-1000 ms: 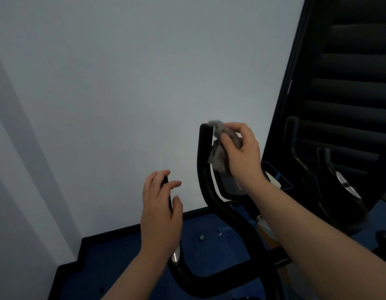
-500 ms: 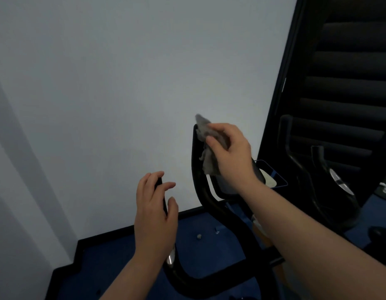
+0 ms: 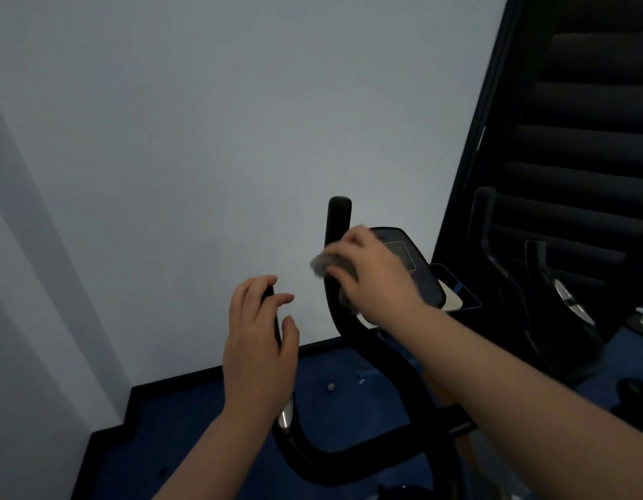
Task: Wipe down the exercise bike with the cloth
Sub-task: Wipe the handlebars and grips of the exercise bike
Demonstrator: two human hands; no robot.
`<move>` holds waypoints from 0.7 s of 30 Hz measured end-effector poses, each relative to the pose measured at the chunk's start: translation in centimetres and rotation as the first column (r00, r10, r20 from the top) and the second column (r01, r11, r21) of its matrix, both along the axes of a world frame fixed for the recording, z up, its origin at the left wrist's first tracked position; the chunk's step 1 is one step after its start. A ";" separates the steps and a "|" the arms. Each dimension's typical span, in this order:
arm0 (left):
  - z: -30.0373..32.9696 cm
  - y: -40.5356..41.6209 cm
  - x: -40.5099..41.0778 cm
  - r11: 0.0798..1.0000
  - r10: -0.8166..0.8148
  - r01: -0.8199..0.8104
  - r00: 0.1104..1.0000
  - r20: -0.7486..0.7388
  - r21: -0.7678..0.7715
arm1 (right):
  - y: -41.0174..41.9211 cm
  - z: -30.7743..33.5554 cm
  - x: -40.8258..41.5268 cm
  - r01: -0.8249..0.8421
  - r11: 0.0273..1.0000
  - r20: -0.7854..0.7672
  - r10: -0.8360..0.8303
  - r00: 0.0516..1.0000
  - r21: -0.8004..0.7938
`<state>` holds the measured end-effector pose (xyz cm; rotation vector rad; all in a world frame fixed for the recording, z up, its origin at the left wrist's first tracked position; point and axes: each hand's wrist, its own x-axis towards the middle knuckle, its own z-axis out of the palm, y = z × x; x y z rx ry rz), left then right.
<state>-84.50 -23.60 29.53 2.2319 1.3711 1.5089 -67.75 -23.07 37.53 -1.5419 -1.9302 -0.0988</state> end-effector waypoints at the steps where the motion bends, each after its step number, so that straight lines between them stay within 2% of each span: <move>1: 0.0 0.0 0.0 1.000 -0.003 0.003 1.000 0.004 0.001 | -0.8 -1.1 0.0 -0.044 0.999 0.049 0.045 0.998 -0.017; 4: -0.1 0.2 0.0 1.000 -0.008 0.008 1.000 0.028 0.000 | -3.1 -2.4 1.8 -0.188 0.977 0.070 0.195 0.978 -0.101; 6: -0.2 0.2 0.1 1.000 -0.009 0.009 0.999 0.035 -0.001 | -3.7 -1.5 3.4 -0.273 0.929 0.100 0.305 0.947 -0.252; 8: -0.2 0.3 0.1 1.000 -0.009 0.009 0.999 0.042 -0.002 | -3.4 0.2 4.4 -0.303 0.867 0.068 0.356 0.932 -0.395; 9: -0.2 0.3 0.1 1.000 -0.008 0.009 0.999 0.045 -0.008 | -2.9 0.8 4.4 -0.304 0.873 0.048 0.347 0.937 -0.381; 13: 0.0 0.0 0.1 0.999 0.005 -0.004 1.000 0.014 -0.047 | -2.1 -0.8 1.4 -0.171 0.979 -0.010 0.171 0.985 -0.110; 16: -0.3 -1.3 0.3 0.996 0.055 -0.058 0.997 -0.050 -0.074 | -4.5 -4.1 0.6 -0.161 0.987 0.010 0.162 0.987 -0.017; 18: -1.0 -3.1 0.9 0.995 0.045 -0.048 0.999 -0.029 -0.087 | -6.3 -4.9 2.4 -0.204 0.977 0.028 0.206 0.978 -0.059; 20: -1.8 -5.1 1.9 0.993 0.032 -0.035 0.999 -0.033 -0.110 | -7.4 -4.6 4.7 -0.263 0.945 0.052 0.278 0.959 -0.197; 21: -2.1 -5.8 2.3 0.992 0.045 -0.051 0.998 -0.046 -0.119 | -7.4 -4.0 5.5 -0.293 0.917 0.006 0.306 0.952 -0.271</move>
